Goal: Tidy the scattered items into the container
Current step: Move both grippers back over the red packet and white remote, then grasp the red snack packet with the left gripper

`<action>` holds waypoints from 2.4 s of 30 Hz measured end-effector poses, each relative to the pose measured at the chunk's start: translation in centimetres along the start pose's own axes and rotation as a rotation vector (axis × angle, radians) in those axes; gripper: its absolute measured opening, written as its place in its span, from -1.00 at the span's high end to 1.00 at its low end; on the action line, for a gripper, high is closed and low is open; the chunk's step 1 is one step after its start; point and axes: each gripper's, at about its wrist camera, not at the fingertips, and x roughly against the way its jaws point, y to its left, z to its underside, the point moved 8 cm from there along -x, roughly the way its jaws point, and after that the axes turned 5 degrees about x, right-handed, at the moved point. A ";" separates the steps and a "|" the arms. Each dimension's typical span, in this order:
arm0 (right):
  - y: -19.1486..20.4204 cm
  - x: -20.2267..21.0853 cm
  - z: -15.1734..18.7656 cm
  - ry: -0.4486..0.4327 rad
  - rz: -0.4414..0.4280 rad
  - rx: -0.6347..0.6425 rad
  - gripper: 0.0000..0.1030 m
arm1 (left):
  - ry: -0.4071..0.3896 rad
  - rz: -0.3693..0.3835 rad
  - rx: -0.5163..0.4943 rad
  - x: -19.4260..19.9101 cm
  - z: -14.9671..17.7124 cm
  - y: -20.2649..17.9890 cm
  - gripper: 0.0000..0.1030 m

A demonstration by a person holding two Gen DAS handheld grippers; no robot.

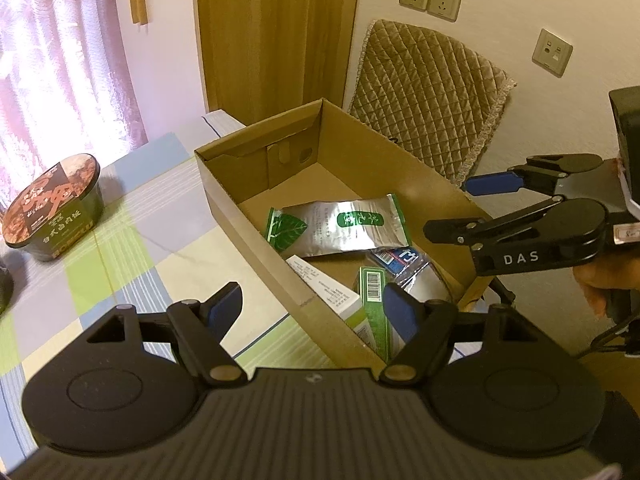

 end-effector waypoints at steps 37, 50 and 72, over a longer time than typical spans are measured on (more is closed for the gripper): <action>18.3 7.0 2.7 0.009 -0.257 0.373 -0.54 | 0.106 -0.152 0.127 8.5 18.8 6.2 -0.45; 23.6 0.0 5.9 0.205 -0.352 0.879 -0.54 | 0.166 -0.109 -0.085 4.9 21.3 6.5 -0.45; 25.4 -8.4 7.8 0.368 -0.463 1.298 -0.53 | 0.258 -0.049 -0.297 -1.5 21.7 6.9 -0.37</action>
